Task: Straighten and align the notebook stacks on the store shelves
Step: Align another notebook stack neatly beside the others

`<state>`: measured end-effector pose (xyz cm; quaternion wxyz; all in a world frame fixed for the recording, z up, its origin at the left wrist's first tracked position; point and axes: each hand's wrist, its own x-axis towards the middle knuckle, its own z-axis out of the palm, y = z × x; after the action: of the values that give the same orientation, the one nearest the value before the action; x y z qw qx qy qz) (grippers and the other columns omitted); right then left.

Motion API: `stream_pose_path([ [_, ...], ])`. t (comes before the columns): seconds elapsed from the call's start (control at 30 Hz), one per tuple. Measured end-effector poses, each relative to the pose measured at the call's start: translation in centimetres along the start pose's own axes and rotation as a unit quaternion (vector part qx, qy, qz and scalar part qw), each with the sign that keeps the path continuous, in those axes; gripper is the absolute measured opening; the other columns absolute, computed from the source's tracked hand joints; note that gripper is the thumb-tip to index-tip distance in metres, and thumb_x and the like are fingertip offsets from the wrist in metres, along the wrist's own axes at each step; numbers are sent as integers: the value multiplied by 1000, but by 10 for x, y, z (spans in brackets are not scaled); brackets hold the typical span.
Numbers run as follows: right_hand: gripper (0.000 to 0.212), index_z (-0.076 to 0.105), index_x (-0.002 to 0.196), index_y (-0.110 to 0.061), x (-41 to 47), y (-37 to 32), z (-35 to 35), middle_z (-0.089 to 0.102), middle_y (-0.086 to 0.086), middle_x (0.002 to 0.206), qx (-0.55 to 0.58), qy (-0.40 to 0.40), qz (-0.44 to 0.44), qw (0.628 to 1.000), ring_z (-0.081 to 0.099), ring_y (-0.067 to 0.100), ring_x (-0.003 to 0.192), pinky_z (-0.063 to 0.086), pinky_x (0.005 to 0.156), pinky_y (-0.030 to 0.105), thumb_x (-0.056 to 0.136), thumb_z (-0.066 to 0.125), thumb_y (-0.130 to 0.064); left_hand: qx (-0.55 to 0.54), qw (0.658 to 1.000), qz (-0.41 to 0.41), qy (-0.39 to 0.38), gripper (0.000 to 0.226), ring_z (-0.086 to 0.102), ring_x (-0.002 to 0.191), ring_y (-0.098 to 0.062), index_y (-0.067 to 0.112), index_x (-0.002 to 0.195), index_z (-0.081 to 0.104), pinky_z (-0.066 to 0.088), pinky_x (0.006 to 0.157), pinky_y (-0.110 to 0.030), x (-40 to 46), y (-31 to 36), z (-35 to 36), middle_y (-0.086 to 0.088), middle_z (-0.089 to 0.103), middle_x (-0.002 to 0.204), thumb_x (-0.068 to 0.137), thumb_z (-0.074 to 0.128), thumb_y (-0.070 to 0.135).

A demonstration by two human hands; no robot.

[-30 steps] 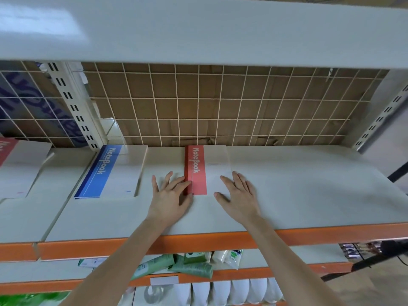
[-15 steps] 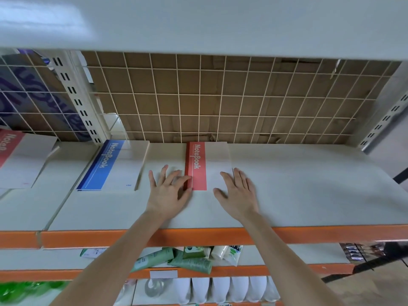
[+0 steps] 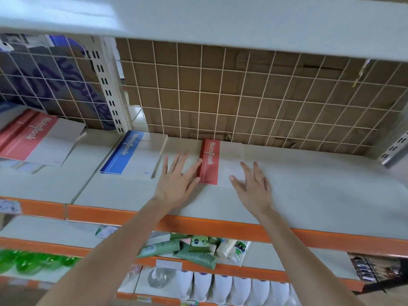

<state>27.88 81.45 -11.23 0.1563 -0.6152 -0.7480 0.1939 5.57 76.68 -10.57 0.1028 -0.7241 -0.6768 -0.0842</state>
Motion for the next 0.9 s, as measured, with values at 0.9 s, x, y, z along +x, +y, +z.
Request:
stream_pose_path([
  [0.9, 76, 7, 152, -19, 9, -425, 221, 2, 0, 160, -51, -55, -208, 975, -4, 15, 147, -2, 117, 43, 94, 42, -52, 178, 972, -82, -132, 69, 4, 145, -23, 32, 150, 3, -3, 114, -51, -105, -442, -55, -1, 5, 158, 93, 28, 62],
])
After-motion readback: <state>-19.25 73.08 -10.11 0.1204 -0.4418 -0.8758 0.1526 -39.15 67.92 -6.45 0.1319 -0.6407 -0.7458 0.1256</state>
